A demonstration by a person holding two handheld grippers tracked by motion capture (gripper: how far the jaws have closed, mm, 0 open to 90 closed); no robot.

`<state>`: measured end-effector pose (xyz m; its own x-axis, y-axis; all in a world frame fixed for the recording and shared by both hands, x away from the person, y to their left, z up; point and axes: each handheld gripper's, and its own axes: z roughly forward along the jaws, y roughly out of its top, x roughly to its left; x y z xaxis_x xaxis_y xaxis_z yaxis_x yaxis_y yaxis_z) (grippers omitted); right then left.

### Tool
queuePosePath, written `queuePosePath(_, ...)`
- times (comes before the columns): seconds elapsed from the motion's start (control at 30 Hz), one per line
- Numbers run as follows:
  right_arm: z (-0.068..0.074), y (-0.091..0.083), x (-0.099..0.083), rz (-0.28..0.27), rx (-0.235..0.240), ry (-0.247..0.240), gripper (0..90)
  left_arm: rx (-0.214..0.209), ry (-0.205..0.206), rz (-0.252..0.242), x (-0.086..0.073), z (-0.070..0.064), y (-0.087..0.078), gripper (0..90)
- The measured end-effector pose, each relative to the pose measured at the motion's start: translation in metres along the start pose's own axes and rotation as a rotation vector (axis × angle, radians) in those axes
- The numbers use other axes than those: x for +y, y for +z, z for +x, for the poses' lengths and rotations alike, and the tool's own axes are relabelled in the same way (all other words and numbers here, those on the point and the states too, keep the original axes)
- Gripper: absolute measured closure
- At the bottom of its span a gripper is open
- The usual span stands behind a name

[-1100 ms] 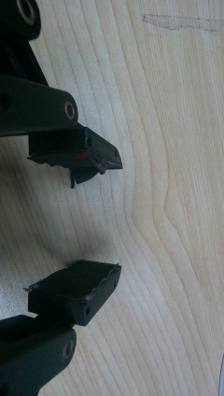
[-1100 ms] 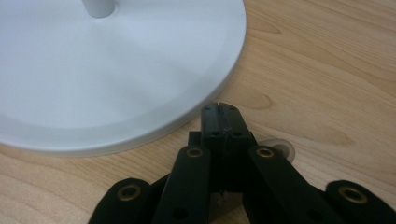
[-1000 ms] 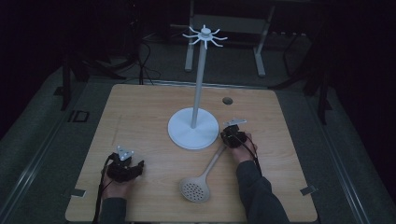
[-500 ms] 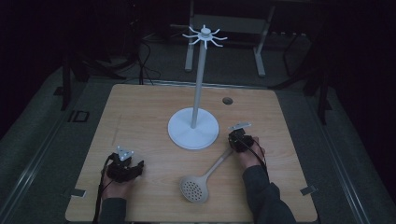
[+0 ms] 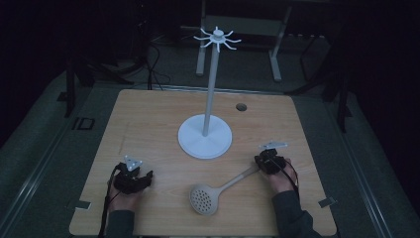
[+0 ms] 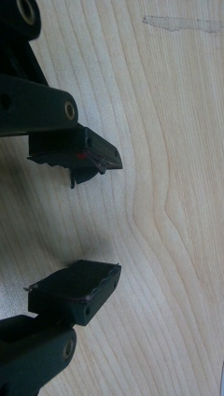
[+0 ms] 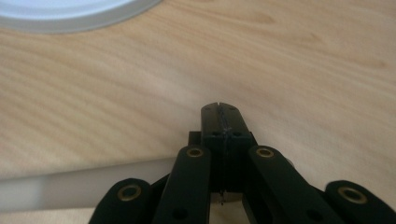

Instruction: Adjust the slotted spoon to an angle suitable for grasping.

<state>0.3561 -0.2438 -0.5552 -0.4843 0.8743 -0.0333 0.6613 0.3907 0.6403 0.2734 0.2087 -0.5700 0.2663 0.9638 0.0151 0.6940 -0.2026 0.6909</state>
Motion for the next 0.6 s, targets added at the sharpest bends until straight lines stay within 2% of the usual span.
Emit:
queuePosePath(0.33,-0.010,-0.018,-0.026,-0.036,0.051,0.065,90.0,0.001,0.001,-0.002,0.000,0.000,-0.001,43.5)
queuePosePath(0.4,-0.011,-0.019,-0.029,-0.052,0.057,0.049,89.8,0.001,0.000,-0.002,0.000,0.000,-0.001,43.7)
queuePosePath(0.43,-0.013,-0.020,-0.031,-0.067,0.051,0.038,89.6,0.001,0.000,-0.004,0.000,0.000,-0.001,43.7)
queuePosePath(0.53,-0.019,-0.022,-0.033,-0.078,0.026,0.054,89.7,-0.002,-0.002,-0.010,0.000,0.000,-0.001,43.7)
queuePosePath(0.57,-0.028,-0.025,-0.035,-0.085,-0.013,0.064,89.8,-0.003,-0.001,-0.008,0.001,0.000,-0.001,43.7)
queuePosePath(0.6,-0.032,-0.026,-0.037,-0.089,-0.026,0.080,89.8,-0.005,0.000,-0.009,0.001,0.000,-0.001,43.7)
